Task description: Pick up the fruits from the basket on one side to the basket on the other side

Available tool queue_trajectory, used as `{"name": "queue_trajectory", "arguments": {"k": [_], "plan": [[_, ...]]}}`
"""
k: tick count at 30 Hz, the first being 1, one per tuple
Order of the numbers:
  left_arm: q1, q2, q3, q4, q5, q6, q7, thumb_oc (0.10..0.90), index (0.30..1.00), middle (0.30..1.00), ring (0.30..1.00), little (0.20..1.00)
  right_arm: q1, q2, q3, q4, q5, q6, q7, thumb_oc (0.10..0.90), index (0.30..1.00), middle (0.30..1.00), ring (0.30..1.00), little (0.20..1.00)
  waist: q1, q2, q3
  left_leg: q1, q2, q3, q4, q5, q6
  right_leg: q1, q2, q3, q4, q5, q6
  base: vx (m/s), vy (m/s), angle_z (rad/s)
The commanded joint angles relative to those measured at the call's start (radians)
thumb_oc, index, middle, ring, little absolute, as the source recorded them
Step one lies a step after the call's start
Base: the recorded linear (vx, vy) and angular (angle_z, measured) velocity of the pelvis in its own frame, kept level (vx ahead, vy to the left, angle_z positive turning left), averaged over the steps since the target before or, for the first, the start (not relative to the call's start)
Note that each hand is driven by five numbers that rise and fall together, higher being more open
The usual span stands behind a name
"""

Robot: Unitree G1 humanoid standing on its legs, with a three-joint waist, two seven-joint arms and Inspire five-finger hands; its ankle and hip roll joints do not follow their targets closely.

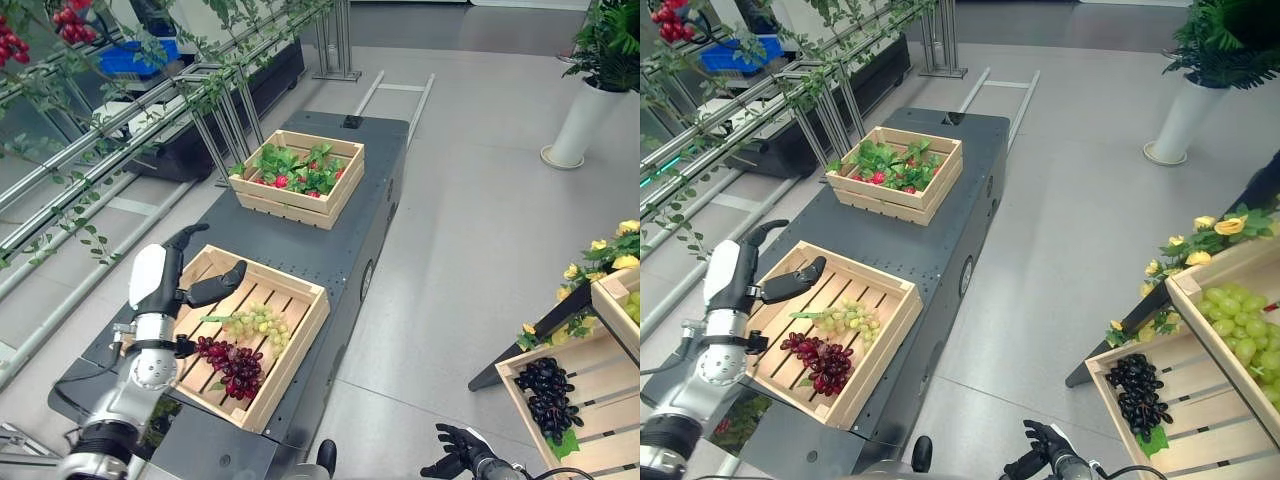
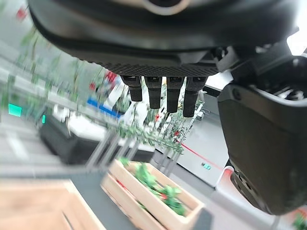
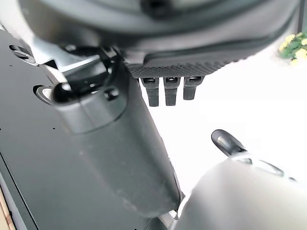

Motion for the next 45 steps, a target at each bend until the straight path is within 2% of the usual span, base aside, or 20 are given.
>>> {"name": "queue_trajectory", "arguments": {"k": [1, 3, 4, 5, 7, 11, 14, 16, 19, 21, 23, 24, 28, 30, 31, 37, 39, 41, 45], "plan": [[-0.222, 0.131, 0.004, 0.056, 0.093, 0.053, 0.115, 0.800, 0.900, 0.900, 0.900, 0.900, -0.070, -0.028, 0.042, -0.064, -0.024, -0.034, -0.005, 0.800, 0.900, 0.900, 0.900, 0.900, 0.008, -0.024, 0.064, 0.002, -0.066, 0.019, 0.061, -0.137, 0.040, -0.113, -0.024, -0.007, 0.224, -0.108, -0.061, -0.10, 0.079, 0.15], [-0.252, 0.154, -0.023, 0.086, 0.105, 0.068, 0.127, 0.800, 0.900, 0.900, 0.900, 0.900, -0.096, -0.040, 0.052, -0.070, -0.008, -0.037, 0.000, 0.800, 0.900, 0.900, 0.900, 0.900, 0.013, -0.023, 0.095, -0.037, -0.068, 0.020, 0.103, -0.140, 0.040, -0.151, -0.033, -0.015, 0.278, -0.124, -0.068, -0.17, 0.091, 0.18], [-0.281, 0.178, -0.042, 0.124, 0.108, 0.075, 0.136, 0.800, 0.900, 0.900, 0.900, 0.900, -0.127, -0.054, 0.055, -0.071, 0.007, -0.047, 0.009, 0.800, 0.900, 0.900, 0.900, 0.900, 0.020, -0.020, 0.140, -0.082, -0.072, 0.027, 0.168, -0.149, 0.040, -0.193, -0.044, -0.024, 0.347, -0.142, -0.074, -0.17, 0.087, 0.14], [-0.285, 0.180, -0.044, 0.129, 0.108, 0.074, 0.137, 0.800, 0.900, 0.900, 0.900, 0.900, -0.130, -0.054, 0.055, -0.070, 0.007, -0.047, 0.010, 0.800, 0.900, 0.900, 0.900, 0.900, 0.020, -0.021, 0.143, -0.088, -0.073, 0.028, 0.176, -0.151, 0.040, -0.198, -0.047, -0.025, 0.355, -0.145, -0.074, -0.16, 0.085, 0.11], [-0.307, 0.200, -0.068, 0.181, 0.157, 0.110, 0.140, 0.800, 0.900, 0.900, 0.900, 0.900, -0.165, -0.068, 0.060, -0.067, 0.006, -0.047, 0.024, 0.800, 0.900, 0.900, 0.900, 0.900, 0.026, -0.017, 0.200, -0.150, -0.077, 0.043, 0.270, -0.168, 0.036, -0.231, -0.060, -0.029, 0.431, -0.172, -0.083, -0.11, 0.092, 0.14], [-0.313, 0.231, -0.104, 0.227, 0.233, 0.153, 0.167, 0.800, 0.900, 0.900, 0.900, 0.900, -0.204, -0.088, 0.068, -0.066, 0.019, -0.060, 0.034, 0.800, 0.900, 0.900, 0.900, 0.900, 0.031, -0.015, 0.253, -0.231, -0.077, 0.058, 0.383, -0.193, 0.036, -0.271, -0.074, -0.030, 0.518, -0.205, -0.101, -0.07, 0.114, 0.10], [-0.330, 0.251, -0.131, 0.272, 0.232, 0.186, 0.200, 0.800, 0.900, 0.900, 0.900, 0.900, -0.237, -0.105, 0.066, -0.059, 0.025, -0.068, 0.044, 0.800, 0.900, 0.900, 0.900, 0.900, 0.032, -0.016, 0.289, -0.298, -0.075, 0.078, 0.473, -0.222, 0.048, -0.319, -0.088, -0.028, 0.605, -0.233, -0.115, -0.09, 0.133, 0.06], [-0.348, 0.250, -0.146, 0.313, 0.273, 0.194, 0.240, 0.800, 0.900, 0.900, 0.900, 0.900, -0.258, -0.115, 0.070, -0.054, 0.013, -0.057, 0.045, 0.800, 0.900, 0.900, 0.900, 0.900, 0.035, -0.018, 0.312, -0.345, -0.075, 0.096, 0.539, -0.245, 0.057, -0.356, -0.101, -0.030, 0.682, -0.260, -0.125, -0.08, 0.113, -0.01], [-0.379, 0.253, -0.188, 0.328, 0.323, 0.202, 0.245, 0.800, 0.900, 0.900, 0.900, 0.900, -0.282, -0.129, 0.078, -0.048, 0.012, -0.051, 0.052, 0.800, 0.900, 0.900, 0.900, 0.900, 0.034, -0.020, 0.338, -0.408, -0.071, 0.115, 0.617, -0.268, 0.064, -0.397, -0.108, -0.027, 0.752, -0.284, -0.139, -0.06, 0.082, 0.04], [-0.399, 0.262, -0.216, 0.314, 0.358, 0.232, 0.230, 0.800, 0.900, 0.900, 0.900, 0.900, -0.303, -0.139, 0.085, -0.050, 0.004, -0.032, 0.087, 0.800, 0.900, 0.900, 0.900, 0.900, 0.032, -0.021, 0.357, -0.451, -0.069, 0.128, 0.666, -0.279, 0.072, -0.451, -0.117, -0.016, 0.819, -0.300, -0.145, -0.09, 0.097, 0.03], [-0.415, 0.274, -0.234, 0.306, 0.370, 0.237, 0.228, 0.800, 0.900, 0.900, 0.900, 0.900, -0.317, -0.145, 0.096, -0.048, 0.004, -0.020, 0.112, 0.800, 0.900, 0.900, 0.900, 0.900, 0.032, -0.023, 0.366, -0.475, -0.067, 0.136, 0.692, -0.286, 0.076, -0.483, -0.125, -0.015, 0.857, -0.311, -0.147, -0.04, 0.079, -0.03], [-0.438, 0.290, -0.261, 0.296, 0.391, 0.241, 0.220, 0.800, 0.900, 0.900, 0.900, 0.900, -0.326, -0.148, 0.108, -0.048, -0.003, -0.014, 0.117, 0.800, 0.900, 0.900, 0.900, 0.900, 0.034, -0.027, 0.367, -0.492, -0.069, 0.140, 0.729, -0.314, 0.074, -0.500, -0.133, -0.011, 0.889, -0.330, -0.139, 0.02, 0.073, 0.01], [-0.494, 0.335, -0.335, 0.276, 0.480, 0.255, 0.151, 0.800, 0.900, 0.900, 0.900, 0.900, -0.349, -0.163, 0.115, -0.051, 0.004, 0.001, 0.118, 0.800, 0.900, 0.900, 0.900, 0.900, 0.035, -0.032, 0.367, -0.547, -0.059, 0.141, 0.795, -0.340, 0.078, -0.550, -0.143, -0.012, 0.943, -0.347, -0.141, -0.02, 0.082, 0.09], [-0.507, 0.355, -0.359, 0.259, 0.512, 0.247, 0.159, 0.800, 0.900, 0.900, 0.900, 0.900, -0.366, -0.167, 0.114, -0.042, -0.014, 0.004, 0.127, 0.800, 0.900, 0.900, 0.900, 0.900, 0.035, -0.033, 0.367, -0.580, -0.055, 0.143, 0.807, -0.327, 0.084, -0.584, -0.144, -0.016, 0.956, -0.337, -0.149, -0.04, 0.082, -0.01], [-0.514, 0.365, -0.371, 0.242, 0.520, 0.250, 0.159, 0.800, 0.900, 0.900, 0.900, 0.900, -0.365, -0.167, 0.118, -0.037, -0.022, 0.002, 0.134, 0.800, 0.900, 0.900, 0.900, 0.900, 0.037, -0.037, 0.367, -0.569, -0.057, 0.140, 0.810, -0.345, 0.081, -0.578, -0.143, -0.006, 0.961, -0.347, -0.137, 0.04, 0.056, -0.05], [-0.631, 0.413, -0.442, 0.201, 0.558, 0.241, 0.148, 0.800, 0.900, 0.900, 0.900, 0.900, -0.369, -0.169, 0.137, -0.042, -0.034, -0.016, 0.146, 0.800, 0.900, 0.900, 0.900, 0.900, 0.039, -0.055, 0.367, -0.608, -0.051, 0.133, 0.840, -0.354, 0.083, -0.617, -0.147, -0.011, 0.984, -0.342, -0.127, 0.00, 0.002, 0.03], [-0.683, 0.425, -0.479, 0.199, 0.623, 0.211, 0.110, 0.800, 0.900, 0.900, 0.900, 0.900, -0.376, -0.163, 0.134, -0.051, -0.022, -0.009, 0.140, 0.800, 0.900, 0.900, 0.900, 0.900, 0.042, -0.062, 0.367, -0.629, -0.049, 0.131, 0.841, -0.343, 0.087, -0.643, -0.150, -0.021, 0.989, -0.329, -0.130, -0.03, -0.004, 0.07], [-0.695, 0.429, -0.506, 0.189, 0.686, 0.215, 0.079, 0.800, 0.900, 0.900, 0.900, 0.900, -0.386, -0.159, 0.133, -0.055, -0.020, -0.009, 0.144, 0.800, 0.900, 0.900, 0.900, 0.900, 0.041, -0.067, 0.367, -0.636, -0.048, 0.129, 0.842, -0.343, 0.086, -0.653, -0.148, -0.019, 0.986, -0.323, -0.125, 0.01, 0.011, 0.10], [-0.724, 0.441, -0.544, 0.184, 0.725, 0.228, -0.014, 0.800, 0.900, 0.900, 0.900, 0.900, -0.398, -0.157, 0.137, -0.059, -0.011, -0.007, 0.150, 0.800, 0.900, 0.900, 0.900, 0.900, 0.040, -0.074, 0.367, -0.641, -0.043, 0.130, 0.834, -0.342, 0.087, -0.664, -0.144, -0.016, 0.977, -0.314, -0.119, 0.00, 0.006, 0.01]]}}
